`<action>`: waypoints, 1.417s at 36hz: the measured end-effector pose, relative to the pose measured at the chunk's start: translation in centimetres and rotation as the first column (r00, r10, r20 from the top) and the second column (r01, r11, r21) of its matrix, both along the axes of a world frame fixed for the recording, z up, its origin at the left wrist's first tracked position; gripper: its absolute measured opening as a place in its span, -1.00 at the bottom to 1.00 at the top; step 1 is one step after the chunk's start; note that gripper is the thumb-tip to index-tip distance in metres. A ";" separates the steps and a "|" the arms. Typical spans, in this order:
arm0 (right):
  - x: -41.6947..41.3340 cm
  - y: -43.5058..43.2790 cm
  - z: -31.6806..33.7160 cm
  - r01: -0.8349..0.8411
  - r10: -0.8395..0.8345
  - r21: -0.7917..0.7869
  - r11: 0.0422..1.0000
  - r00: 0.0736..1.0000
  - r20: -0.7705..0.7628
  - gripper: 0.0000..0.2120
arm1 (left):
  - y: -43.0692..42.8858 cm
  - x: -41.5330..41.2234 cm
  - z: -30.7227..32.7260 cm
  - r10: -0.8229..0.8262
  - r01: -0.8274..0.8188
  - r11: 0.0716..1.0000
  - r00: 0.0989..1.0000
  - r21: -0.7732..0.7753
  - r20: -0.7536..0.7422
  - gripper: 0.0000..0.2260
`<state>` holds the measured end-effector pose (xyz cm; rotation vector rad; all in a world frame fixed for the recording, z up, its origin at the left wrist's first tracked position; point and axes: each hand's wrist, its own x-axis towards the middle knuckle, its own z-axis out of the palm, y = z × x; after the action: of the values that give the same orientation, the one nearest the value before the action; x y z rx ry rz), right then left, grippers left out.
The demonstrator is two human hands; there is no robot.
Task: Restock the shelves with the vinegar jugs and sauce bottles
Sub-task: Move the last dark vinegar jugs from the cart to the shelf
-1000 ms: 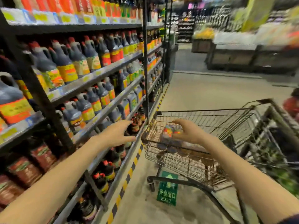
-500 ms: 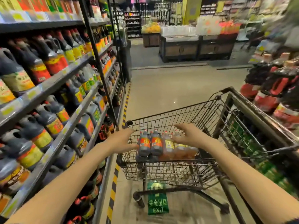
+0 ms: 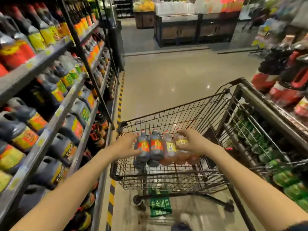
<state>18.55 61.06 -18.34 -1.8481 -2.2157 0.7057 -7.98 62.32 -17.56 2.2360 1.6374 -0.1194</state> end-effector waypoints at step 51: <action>-2.7 21.2 -25.8 -0.230 0.229 -0.370 0.900 0.972 -0.047 -0.49 | 16.8 0.9 -28.0 0.629 -0.535 0.716 0.773 -0.449 0.083 -0.19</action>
<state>15.88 82.25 -44.13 -1.7425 -2.4603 1.2508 -7.04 79.16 -45.55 1.2895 1.8993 -0.0210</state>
